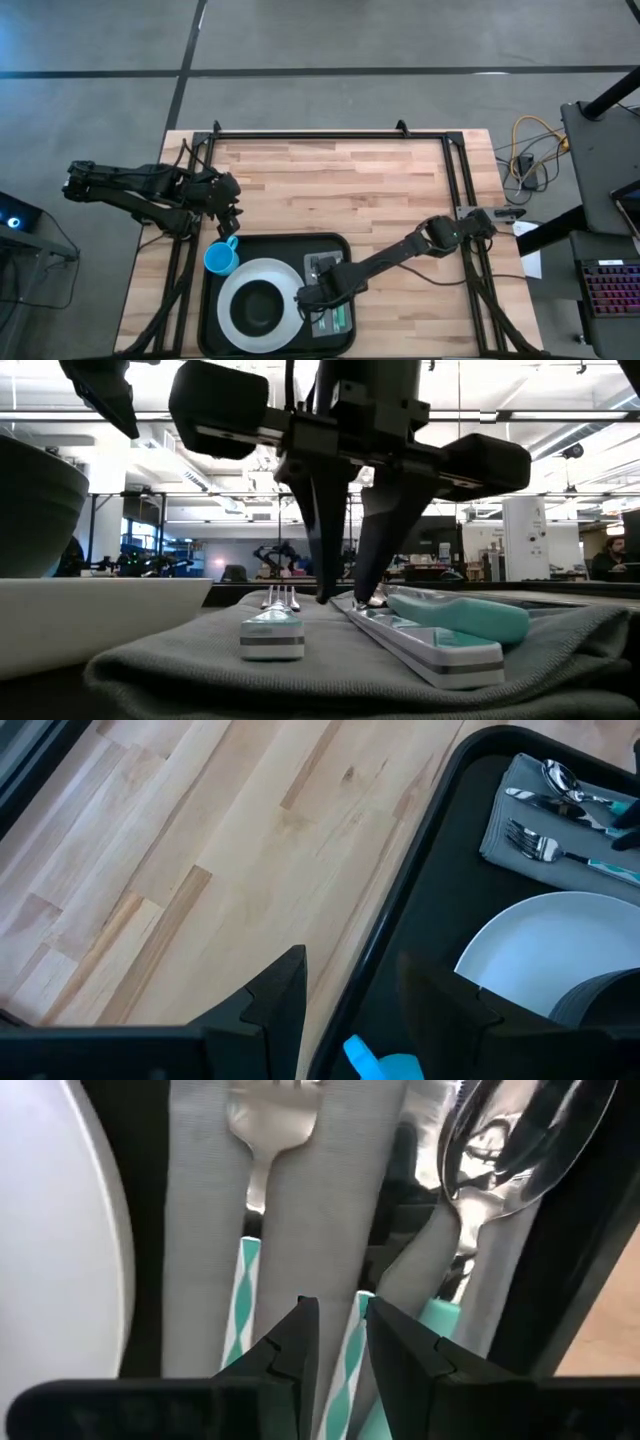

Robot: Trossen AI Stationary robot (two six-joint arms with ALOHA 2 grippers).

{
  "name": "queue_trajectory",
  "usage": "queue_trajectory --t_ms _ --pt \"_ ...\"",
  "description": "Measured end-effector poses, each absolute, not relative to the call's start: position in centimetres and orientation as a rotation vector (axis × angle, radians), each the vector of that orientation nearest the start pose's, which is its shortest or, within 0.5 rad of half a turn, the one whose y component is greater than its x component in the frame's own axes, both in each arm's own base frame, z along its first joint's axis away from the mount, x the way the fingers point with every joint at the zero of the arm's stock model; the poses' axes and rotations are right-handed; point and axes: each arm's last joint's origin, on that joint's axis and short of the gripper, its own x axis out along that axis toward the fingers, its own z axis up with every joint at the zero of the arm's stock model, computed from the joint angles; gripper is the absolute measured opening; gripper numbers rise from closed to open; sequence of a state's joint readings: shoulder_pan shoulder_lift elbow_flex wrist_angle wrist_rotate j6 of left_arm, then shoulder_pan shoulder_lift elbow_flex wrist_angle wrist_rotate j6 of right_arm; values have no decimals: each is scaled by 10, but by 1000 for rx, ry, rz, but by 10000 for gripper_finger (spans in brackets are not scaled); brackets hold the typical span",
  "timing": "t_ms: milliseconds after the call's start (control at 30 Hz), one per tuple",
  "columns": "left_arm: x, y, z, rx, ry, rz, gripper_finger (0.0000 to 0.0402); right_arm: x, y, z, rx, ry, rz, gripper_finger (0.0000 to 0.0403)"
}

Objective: Set up tray
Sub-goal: Adjust the silverware on top of the gray napkin

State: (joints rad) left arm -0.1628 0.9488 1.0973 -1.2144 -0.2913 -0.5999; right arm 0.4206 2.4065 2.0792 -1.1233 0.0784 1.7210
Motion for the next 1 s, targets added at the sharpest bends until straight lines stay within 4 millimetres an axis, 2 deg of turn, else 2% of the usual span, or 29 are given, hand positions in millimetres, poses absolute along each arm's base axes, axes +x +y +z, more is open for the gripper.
queue_trajectory --t_ms 400,700,1000 --pt "145 -15 330 -304 960 418 137 435 187 147 1015 1217 -956 66" --pt "145 -15 330 -304 960 419 137 446 177 148 1037 1182 -901 31" --pt "145 -15 330 -304 960 419 137 450 176 153 1059 1158 -891 31"
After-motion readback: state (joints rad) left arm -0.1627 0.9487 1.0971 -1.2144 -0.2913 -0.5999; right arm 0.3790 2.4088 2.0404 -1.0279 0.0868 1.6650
